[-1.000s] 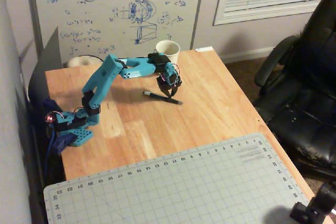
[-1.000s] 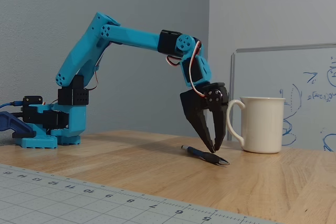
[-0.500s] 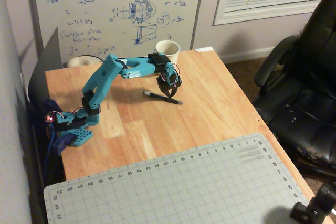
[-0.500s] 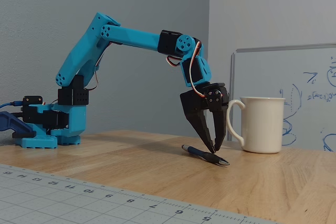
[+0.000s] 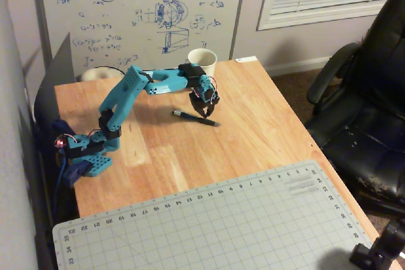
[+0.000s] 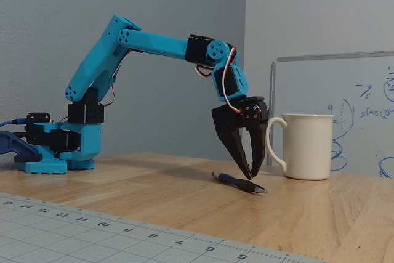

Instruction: Touch the pen.

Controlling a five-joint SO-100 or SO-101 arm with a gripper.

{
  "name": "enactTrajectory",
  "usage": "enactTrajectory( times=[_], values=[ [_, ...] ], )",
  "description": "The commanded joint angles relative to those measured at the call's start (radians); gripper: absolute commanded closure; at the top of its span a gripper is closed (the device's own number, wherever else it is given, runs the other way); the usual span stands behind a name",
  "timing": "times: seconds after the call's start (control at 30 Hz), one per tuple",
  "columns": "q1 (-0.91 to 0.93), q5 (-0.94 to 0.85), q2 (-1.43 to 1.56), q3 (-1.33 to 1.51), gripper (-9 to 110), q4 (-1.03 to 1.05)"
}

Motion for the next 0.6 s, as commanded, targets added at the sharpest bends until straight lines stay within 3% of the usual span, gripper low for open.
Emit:
enactTrajectory(
  times=[0.0,0.57],
  values=[
    [0.003,-0.003,0.04,-0.089,101,0.012],
    [0.006,-0.003,0.032,-0.089,101,0.012]
  ],
)
